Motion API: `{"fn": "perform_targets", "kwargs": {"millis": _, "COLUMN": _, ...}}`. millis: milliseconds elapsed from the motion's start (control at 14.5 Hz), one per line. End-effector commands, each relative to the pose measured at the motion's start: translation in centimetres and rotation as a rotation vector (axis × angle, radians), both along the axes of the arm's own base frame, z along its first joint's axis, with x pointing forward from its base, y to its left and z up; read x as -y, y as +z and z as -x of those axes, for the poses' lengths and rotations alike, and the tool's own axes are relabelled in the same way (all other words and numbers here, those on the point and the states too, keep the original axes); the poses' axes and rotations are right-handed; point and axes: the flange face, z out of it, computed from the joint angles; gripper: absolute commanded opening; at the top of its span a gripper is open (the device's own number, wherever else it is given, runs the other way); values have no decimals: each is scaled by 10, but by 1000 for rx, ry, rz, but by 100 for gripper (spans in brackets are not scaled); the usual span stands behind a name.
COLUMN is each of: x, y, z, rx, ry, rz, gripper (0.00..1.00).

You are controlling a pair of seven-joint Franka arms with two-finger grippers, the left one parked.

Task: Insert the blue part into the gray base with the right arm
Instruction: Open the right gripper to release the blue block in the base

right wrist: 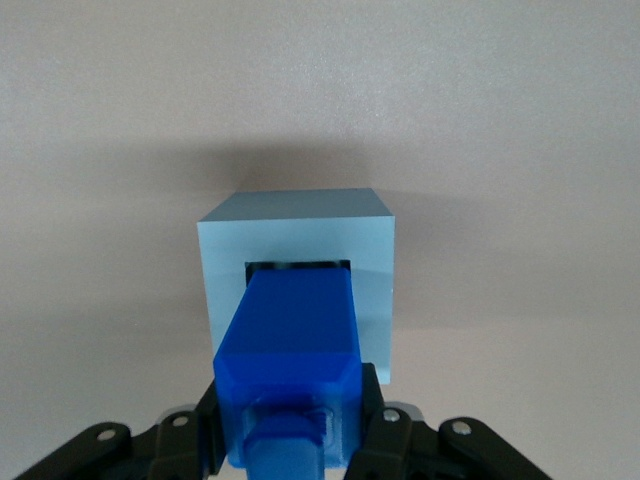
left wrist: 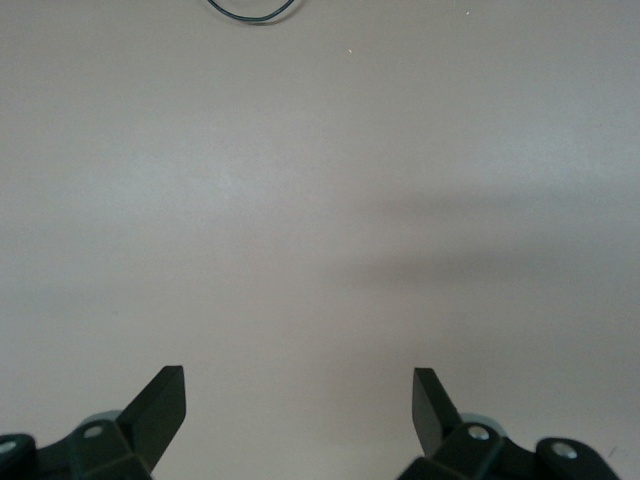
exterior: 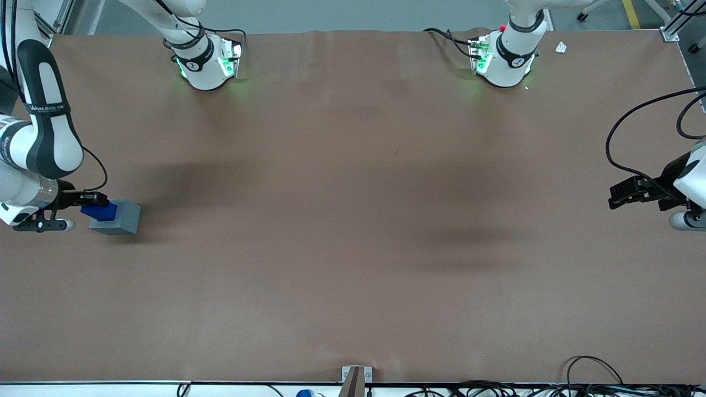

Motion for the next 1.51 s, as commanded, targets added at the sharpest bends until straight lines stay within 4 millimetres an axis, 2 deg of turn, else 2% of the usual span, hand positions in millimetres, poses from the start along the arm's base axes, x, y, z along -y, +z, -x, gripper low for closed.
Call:
{"fn": "perform_targets", "kwargs": {"millis": 0, "x": -1, "y": -5, "z": 3, "rx": 1, "ry": 0, "rz": -19, "gripper": 8}}
{"fn": "perform_targets", "kwargs": {"millis": 275, "x": -1, "y": -8, "z": 3, "rx": -4, "ry": 2, "rz": -20, "gripper": 8}}
{"fn": "perform_targets", "kwargs": {"millis": 344, "x": -1, "y": -9, "z": 3, "rx": -7, "ry": 2, "rz": -20, "gripper": 11}}
{"fn": "perform_targets", "kwargs": {"millis": 413, "x": -1, "y": -11, "z": 3, "rx": -10, "ry": 2, "rz": -21, "gripper": 19}}
{"fn": "perform_targets", "kwargs": {"millis": 482, "x": -1, "y": -11, "z": 3, "rx": -8, "ry": 2, "rz": -21, "gripper": 51}}
{"fn": "perform_targets", "kwargs": {"millis": 550, "x": -1, "y": -11, "z": 2, "rx": -7, "ry": 0, "rz": -20, "gripper": 97}}
{"fn": "perform_targets", "kwargs": {"millis": 619, "x": -2, "y": -10, "z": 1, "rx": -7, "ry": 2, "rz": -20, "gripper": 100}}
{"fn": "perform_targets", "kwargs": {"millis": 963, "x": -8, "y": 11, "z": -8, "rx": -2, "ry": 10, "rz": -18, "gripper": 100}}
{"fn": "perform_targets", "kwargs": {"millis": 1101, "x": -14, "y": 36, "z": -19, "rx": -21, "ry": 24, "rz": -24, "gripper": 100}}
{"fn": "perform_targets", "kwargs": {"millis": 1239, "x": -24, "y": 70, "z": -30, "rx": -36, "ry": 35, "rz": -27, "gripper": 100}}
{"fn": "perform_targets", "kwargs": {"millis": 1445, "x": -53, "y": 123, "z": -34, "rx": 9, "ry": 76, "rz": -16, "gripper": 100}}
